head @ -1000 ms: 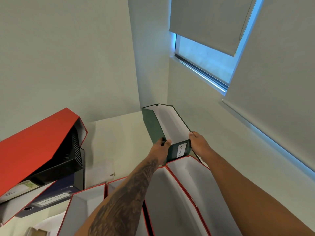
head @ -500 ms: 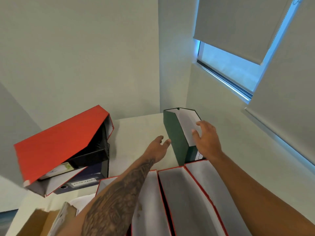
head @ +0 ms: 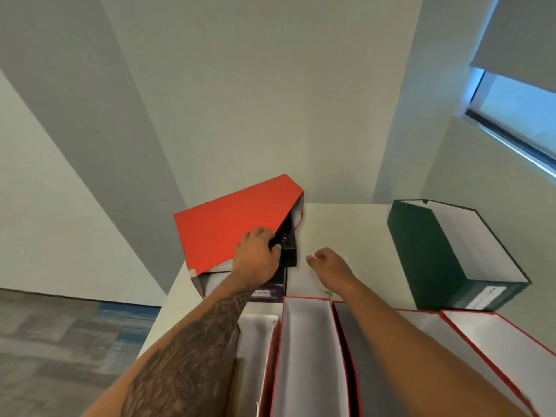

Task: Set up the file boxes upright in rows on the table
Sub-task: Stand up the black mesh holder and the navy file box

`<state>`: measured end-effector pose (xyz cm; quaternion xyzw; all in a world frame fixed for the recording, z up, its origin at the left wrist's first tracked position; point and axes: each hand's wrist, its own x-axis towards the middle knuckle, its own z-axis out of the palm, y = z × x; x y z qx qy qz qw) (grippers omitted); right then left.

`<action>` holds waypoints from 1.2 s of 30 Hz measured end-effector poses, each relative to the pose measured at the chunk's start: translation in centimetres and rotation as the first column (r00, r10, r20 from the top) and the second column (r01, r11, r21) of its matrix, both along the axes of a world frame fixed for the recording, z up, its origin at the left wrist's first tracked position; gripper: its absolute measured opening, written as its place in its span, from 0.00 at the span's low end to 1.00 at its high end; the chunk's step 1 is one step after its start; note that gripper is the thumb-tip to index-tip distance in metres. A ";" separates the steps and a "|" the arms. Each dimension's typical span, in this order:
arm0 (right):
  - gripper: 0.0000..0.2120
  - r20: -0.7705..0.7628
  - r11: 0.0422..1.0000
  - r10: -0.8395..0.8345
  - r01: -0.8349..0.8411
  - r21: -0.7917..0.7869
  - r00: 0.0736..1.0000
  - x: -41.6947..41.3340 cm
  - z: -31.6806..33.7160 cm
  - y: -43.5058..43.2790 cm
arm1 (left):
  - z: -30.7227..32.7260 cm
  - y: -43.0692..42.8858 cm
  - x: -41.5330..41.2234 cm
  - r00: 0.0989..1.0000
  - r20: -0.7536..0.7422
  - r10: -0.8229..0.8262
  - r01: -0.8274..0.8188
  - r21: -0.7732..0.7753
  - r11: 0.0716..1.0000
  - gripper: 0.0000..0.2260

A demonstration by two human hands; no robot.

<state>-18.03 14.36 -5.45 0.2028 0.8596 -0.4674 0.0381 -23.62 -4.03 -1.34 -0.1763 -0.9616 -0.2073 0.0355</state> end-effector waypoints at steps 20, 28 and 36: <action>0.45 0.281 0.667 -0.359 0.455 -0.590 0.890 -9.4 -5.7 -6.3 | -4.1 -10.0 -5.0 0.993 -0.051 -0.110 0.076 -0.443 0.893 0.14; 0.27 0.187 0.588 -0.506 0.495 -0.639 0.842 -5.6 -4.5 -2.1 | -3.9 -10.0 -5.0 0.992 -0.068 -0.104 0.067 -0.412 0.909 0.15; 0.31 0.054 0.553 -0.674 0.551 -0.625 0.737 -0.9 -0.4 3.6 | -3.1 -9.5 -4.3 0.998 -0.028 -0.064 0.050 -0.340 0.939 0.15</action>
